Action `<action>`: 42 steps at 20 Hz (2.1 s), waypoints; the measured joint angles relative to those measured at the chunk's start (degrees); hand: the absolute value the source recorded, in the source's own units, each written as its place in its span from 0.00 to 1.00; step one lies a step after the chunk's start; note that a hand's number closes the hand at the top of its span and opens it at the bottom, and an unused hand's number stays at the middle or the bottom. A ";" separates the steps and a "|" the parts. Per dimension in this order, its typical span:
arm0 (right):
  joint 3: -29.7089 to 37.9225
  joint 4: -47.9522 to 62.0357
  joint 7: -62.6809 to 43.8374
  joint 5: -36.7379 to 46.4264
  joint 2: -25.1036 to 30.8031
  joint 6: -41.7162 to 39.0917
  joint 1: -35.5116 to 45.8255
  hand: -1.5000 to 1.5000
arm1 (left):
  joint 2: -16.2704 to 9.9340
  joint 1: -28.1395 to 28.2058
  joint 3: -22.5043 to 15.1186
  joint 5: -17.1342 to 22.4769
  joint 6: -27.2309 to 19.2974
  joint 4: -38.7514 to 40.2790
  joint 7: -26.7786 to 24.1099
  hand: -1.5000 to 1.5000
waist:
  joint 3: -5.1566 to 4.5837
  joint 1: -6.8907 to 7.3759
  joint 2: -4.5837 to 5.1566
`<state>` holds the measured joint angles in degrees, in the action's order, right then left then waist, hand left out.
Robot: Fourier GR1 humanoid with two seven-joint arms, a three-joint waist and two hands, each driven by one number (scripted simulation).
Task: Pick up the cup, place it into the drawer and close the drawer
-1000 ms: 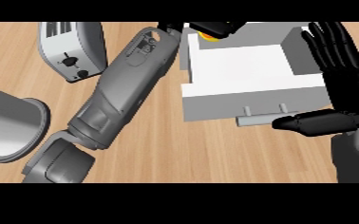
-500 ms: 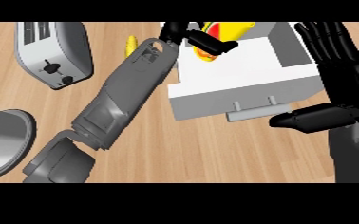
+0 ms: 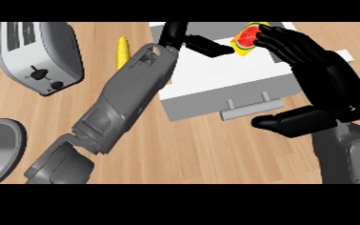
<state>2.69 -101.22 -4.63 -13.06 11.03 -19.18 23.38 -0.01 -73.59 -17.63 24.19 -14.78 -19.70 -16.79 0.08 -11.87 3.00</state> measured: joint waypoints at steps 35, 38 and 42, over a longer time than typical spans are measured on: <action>-21.00 45.83 16.22 42.62 5.82 2.45 6.09 1.00 | -4.41 13.15 4.79 13.86 5.12 -11.73 -14.13 0.00 | -0.18 16.28 -2.61; -18.08 53.69 20.76 42.43 5.41 4.98 10.62 1.00 | -6.02 15.22 4.97 14.17 6.05 -14.09 -13.42 0.00 | -0.05 17.35 -2.40; -13.39 61.94 24.69 41.25 6.04 7.98 16.64 1.00 | -7.34 18.17 4.65 14.36 7.65 -16.73 -12.59 0.00 | 0.13 18.69 -1.94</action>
<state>-10.70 -39.28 20.06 28.19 17.07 -11.20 40.02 -7.35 -55.42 -12.98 38.55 -7.13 -36.44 -29.38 0.21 6.82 1.06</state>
